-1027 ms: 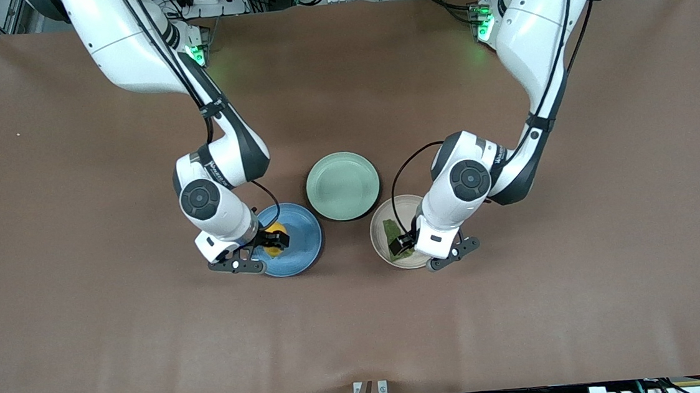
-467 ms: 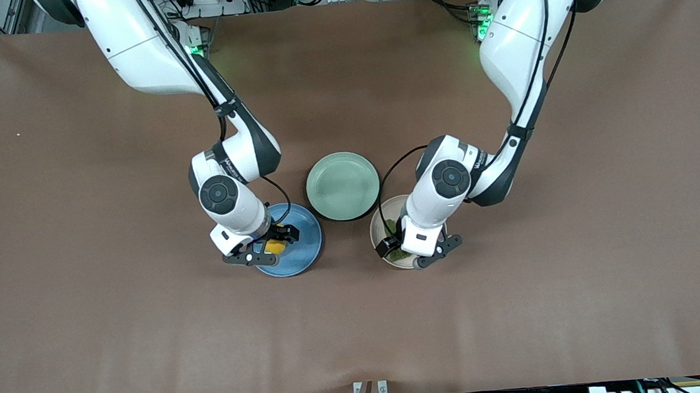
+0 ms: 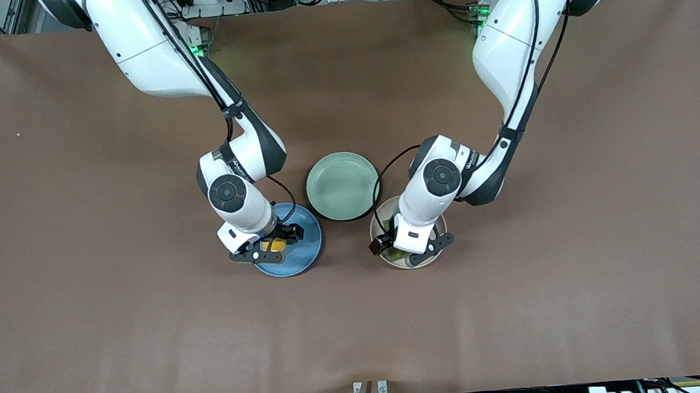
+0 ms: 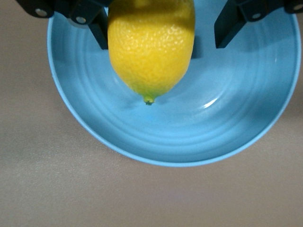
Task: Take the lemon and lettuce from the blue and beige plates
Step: 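Close the right gripper on the lemon while the left gripper grasps the lettuce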
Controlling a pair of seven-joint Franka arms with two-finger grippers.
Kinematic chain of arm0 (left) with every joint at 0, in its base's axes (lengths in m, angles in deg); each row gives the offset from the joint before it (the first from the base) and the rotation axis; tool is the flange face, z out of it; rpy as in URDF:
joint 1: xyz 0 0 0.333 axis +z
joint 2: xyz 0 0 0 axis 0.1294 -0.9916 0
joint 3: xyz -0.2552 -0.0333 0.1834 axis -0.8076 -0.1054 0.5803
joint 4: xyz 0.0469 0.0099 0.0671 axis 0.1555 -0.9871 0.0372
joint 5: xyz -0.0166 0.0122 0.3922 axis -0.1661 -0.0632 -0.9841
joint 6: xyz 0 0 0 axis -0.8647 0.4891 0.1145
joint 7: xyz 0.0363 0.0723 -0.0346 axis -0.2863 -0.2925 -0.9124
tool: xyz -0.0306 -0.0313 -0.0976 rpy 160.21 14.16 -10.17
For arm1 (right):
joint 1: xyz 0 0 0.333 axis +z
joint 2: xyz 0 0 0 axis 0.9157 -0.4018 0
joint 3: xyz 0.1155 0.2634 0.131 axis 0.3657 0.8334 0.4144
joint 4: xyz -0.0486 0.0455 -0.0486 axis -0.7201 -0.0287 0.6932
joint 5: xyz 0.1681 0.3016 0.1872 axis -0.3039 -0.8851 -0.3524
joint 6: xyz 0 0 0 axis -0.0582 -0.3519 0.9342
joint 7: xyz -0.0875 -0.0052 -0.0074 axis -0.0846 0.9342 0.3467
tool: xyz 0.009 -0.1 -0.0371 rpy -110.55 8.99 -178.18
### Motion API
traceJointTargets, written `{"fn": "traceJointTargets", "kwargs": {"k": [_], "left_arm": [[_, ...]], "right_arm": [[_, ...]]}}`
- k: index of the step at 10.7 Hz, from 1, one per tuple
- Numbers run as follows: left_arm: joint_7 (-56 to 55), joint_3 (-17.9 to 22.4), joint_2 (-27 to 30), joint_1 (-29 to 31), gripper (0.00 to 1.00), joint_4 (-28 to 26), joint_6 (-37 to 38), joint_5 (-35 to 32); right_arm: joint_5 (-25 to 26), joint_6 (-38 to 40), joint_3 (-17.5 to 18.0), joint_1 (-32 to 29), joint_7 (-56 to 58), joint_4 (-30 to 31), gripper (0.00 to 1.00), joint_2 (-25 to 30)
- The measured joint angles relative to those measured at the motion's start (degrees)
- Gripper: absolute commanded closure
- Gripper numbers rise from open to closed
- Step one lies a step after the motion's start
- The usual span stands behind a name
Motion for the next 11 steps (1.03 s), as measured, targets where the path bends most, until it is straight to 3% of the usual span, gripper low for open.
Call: {"fn": "traceJointTargets", "kwargs": {"k": [1,6,8,11], "left_arm": [[0.0,0.0,0.0,0.1,0.00,0.0,0.0,-0.2],[0.0,0.1,-0.2,0.0,0.00,0.0,0.0,-0.6],[0.0,0.1,-0.3,0.0,0.00,0.0,0.0,-0.7],[0.0,0.1,-0.3,0.0,0.00,0.0,0.0,-1.0]], "right_arm": [[0.1,0.0,-0.1,0.0,0.0,0.0,0.39,0.0],[0.1,0.0,-0.4,0.0,0.0,0.0,0.54,0.0],[0.1,0.6,-0.5,0.0,0.0,-0.3,0.57,0.0],[0.1,7.6,-1.1,0.0,-0.6,-3.5,0.59,0.8]]}}
